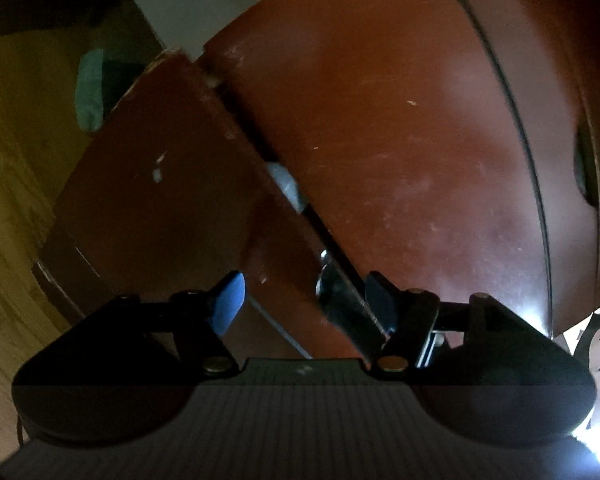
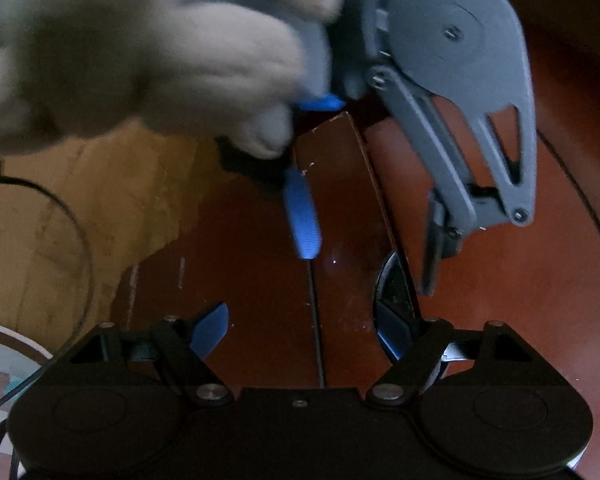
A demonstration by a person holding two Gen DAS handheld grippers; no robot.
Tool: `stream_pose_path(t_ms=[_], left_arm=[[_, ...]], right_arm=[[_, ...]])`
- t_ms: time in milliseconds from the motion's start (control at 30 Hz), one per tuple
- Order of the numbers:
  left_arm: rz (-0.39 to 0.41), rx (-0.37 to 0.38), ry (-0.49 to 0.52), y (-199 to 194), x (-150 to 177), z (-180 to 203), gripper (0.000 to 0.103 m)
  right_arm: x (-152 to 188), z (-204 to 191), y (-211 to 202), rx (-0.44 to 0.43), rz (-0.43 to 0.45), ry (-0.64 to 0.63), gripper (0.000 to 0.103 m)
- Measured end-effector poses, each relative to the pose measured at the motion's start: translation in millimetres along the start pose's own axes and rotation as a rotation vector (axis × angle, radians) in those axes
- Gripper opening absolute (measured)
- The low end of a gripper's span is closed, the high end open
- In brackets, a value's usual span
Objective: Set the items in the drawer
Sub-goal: 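Close the left gripper on the drawer handle, then pull the drawer outward with the left gripper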
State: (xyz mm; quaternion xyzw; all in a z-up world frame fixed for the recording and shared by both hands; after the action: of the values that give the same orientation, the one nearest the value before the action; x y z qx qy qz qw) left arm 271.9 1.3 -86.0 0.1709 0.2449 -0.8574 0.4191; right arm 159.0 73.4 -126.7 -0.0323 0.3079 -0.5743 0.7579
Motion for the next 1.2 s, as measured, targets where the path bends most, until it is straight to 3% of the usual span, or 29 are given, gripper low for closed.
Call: stream_pose_path(t_ms=[67,133,300,433,467,533,567,700,800,867,933,967,1067,1167,1200], left_arm=[[-0.01,-0.037,-0.007,-5.4,3.3,0.5,0.074],[-0.004,-0.085,-0.017,-8.7,5.0,-3.3,0.075],[0.012,-0.153,-0.105,-15.2,10.1,-12.4,0.09],[0.0,-0.178,-0.124,-21.2,11.6,-9.4,0.089],[-0.011,-0.171,-0.133,-25.2,12.1,-5.9,0.083],[-0.031,-0.158,-0.151,-33.3,13.1,1.2,0.075],[-0.04,-0.152,-0.159,-37.2,13.5,4.5,0.074],[-0.033,-0.174,-0.151,-32.4,7.9,-1.8,0.071],[0.037,-0.155,-0.26,-45.5,9.3,-11.7,0.073],[0.033,-0.127,-0.344,-50.9,18.6,-21.2,0.079],[0.054,-0.129,-0.403,-61.6,20.8,-22.0,0.078],[0.074,-0.149,-0.401,-67.8,20.6,-20.4,0.08],[0.129,-0.229,-0.35,-84.9,19.9,-11.4,0.103],[0.086,-0.274,-0.269,-85.0,24.7,-10.2,0.1],[0.072,-0.278,-0.239,-79.7,23.8,-13.3,0.088]], right_arm=[[2.5,-11.7,3.1,-0.016,0.003,-0.009,0.085],[2.7,-14.9,5.5,-0.034,0.001,0.017,0.075],[-4.0,29.1,-27.0,0.003,-0.001,0.239,0.077],[18.8,53.2,-39.6,0.004,-0.071,0.397,0.074],[28.7,55.8,-38.9,-0.003,-0.098,0.432,0.072],[52.1,56.9,-32.8,-0.015,-0.159,0.48,0.05],[63.5,57.3,-29.7,-0.019,-0.185,0.501,0.052],[75.0,61.7,-34.6,-0.042,-0.141,0.552,0.051],[80.4,61.4,-36.6,-0.033,-0.133,0.55,0.051],[83.2,60.9,-38.5,-0.034,-0.132,0.551,0.051],[84.7,59.3,-40.8,-0.04,-0.135,0.542,0.051],[85.4,58.2,-42.2,-0.044,-0.133,0.539,0.052],[88.2,54.2,-46.4,-0.055,-0.122,0.529,0.056],[92.8,52.6,-50.8,-0.068,-0.113,0.517,0.056],[94.9,53.0,-51.9,-0.071,-0.113,0.523,0.056]])
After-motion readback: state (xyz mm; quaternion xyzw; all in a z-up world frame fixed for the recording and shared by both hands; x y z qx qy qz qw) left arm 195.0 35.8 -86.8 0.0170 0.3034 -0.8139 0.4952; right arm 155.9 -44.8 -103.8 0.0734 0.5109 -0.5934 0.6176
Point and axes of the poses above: each gripper's, at about its wrist camera, not at the fingertips, and y roughly the way its jaws point, z to its right, x to its underside, the point moved 10 cm from there along y, roughly the way its jaws point, and after that the axes turned 12 degrees about z, right-handed, at the moved point
